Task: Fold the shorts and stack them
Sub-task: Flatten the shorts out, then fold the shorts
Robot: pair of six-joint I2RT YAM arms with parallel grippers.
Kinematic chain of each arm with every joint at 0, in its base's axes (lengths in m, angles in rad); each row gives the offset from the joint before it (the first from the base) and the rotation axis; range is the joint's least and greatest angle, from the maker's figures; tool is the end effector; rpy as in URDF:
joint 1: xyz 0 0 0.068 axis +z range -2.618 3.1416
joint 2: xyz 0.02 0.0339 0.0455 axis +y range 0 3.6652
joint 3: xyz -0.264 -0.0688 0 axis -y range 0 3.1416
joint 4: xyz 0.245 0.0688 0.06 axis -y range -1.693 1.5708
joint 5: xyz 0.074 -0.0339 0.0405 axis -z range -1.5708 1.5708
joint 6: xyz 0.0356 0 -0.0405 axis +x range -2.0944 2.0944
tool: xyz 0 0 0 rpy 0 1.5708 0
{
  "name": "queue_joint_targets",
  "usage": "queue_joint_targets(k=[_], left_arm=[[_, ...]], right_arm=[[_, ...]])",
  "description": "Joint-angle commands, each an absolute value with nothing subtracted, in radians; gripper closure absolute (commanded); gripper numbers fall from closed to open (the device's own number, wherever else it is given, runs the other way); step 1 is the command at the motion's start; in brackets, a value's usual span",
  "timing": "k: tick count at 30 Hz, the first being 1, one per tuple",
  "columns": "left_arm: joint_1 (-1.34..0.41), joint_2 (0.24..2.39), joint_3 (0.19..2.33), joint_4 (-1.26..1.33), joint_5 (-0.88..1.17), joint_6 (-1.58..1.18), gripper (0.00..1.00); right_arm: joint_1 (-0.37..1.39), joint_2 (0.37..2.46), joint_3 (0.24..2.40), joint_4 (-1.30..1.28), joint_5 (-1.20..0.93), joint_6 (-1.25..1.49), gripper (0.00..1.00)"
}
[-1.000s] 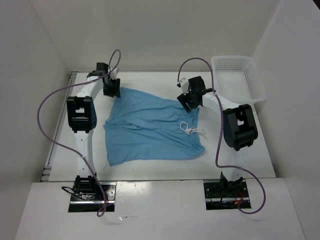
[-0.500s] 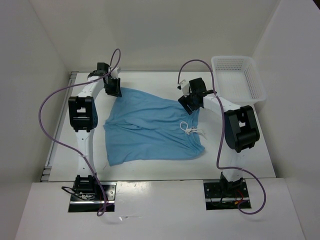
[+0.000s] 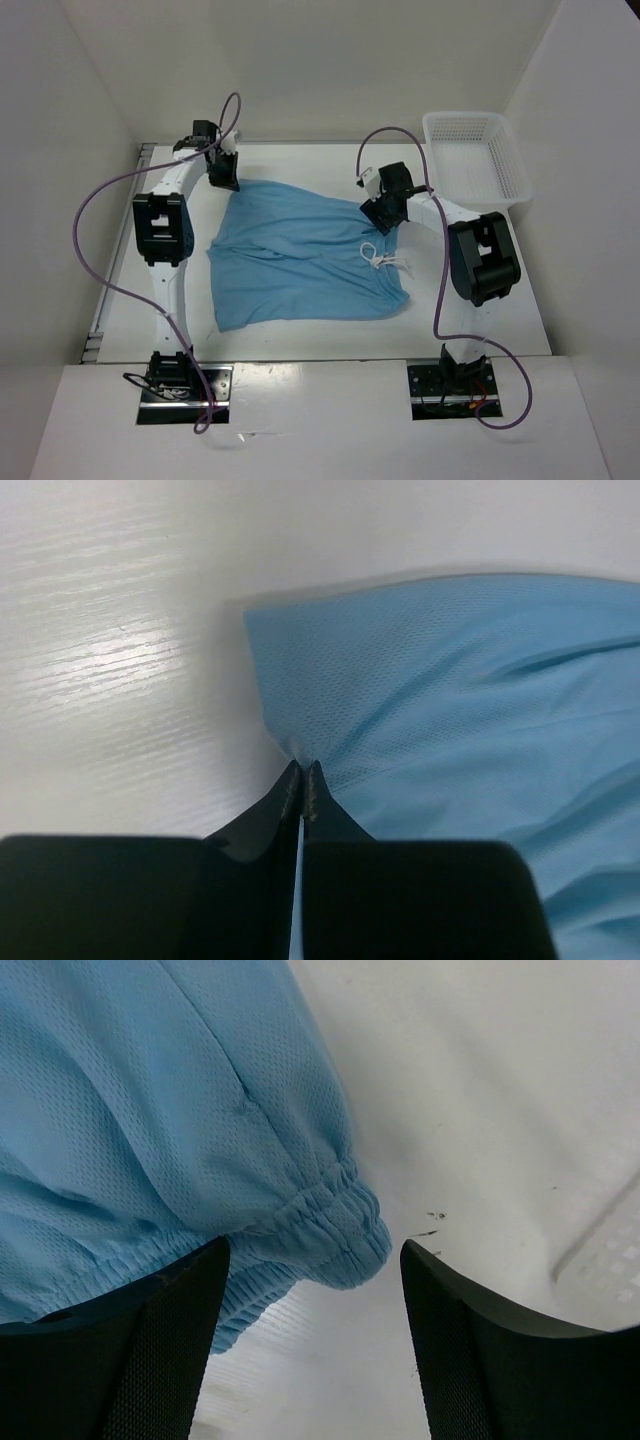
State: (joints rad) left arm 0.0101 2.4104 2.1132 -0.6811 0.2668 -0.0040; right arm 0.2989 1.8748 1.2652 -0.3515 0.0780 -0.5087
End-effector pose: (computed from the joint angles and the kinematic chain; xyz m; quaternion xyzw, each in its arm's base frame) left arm 0.5289 -0.0040 0.1855 0.0321 0.9482 -0.1263 0.2897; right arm 0.3802 0.1142 0.1846 -0.3638 0.8811 -0.0684 0.2944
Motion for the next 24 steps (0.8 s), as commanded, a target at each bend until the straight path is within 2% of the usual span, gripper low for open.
queue_joint_targets(k=[1,4,5,7,8,10,11,19,22,24], left_arm=[[0.005,2.292,2.118,-0.702,0.282,0.0,1.0],[0.005,2.263,2.118,-0.725,0.282,0.0,1.0],[0.005,2.249,2.118,-0.726,0.282,0.0,1.0],[0.005,2.24,2.118,-0.726,0.293,0.0,1.0],[0.005,2.24,2.118,-0.735,0.293,0.0,1.0],[0.005,2.23,2.118,-0.735,0.293,0.0,1.0],[0.005,2.23,2.156,-0.745,0.293,0.0,1.0],[0.038,2.185,2.422,-0.9,0.229,0.0,1.0],[0.084,2.12,2.451,-1.032,0.216,0.0,1.0],[0.127,2.082,2.407,-1.135,0.25,0.0,1.0]], right_arm=[[0.305,1.824,1.247,-0.308,0.097,-0.538,0.25],[0.305,1.848,1.259,-0.342,0.045,-0.548,0.48],[0.305,1.859,1.27,-0.342,0.034,-0.548,0.6],[0.305,1.868,1.304,-0.333,0.021,-0.535,0.75],[0.305,1.881,1.316,-0.333,0.021,-0.535,0.86],[0.305,1.893,1.356,-0.333,0.021,-0.535,0.97],[0.305,1.893,1.37,-0.333,0.021,-0.544,1.0],[0.305,1.838,1.581,-0.394,0.074,-0.58,1.0],[0.305,1.755,1.548,-0.449,0.074,-0.621,1.0],[0.305,1.703,1.44,-0.472,0.074,-0.656,1.0]])
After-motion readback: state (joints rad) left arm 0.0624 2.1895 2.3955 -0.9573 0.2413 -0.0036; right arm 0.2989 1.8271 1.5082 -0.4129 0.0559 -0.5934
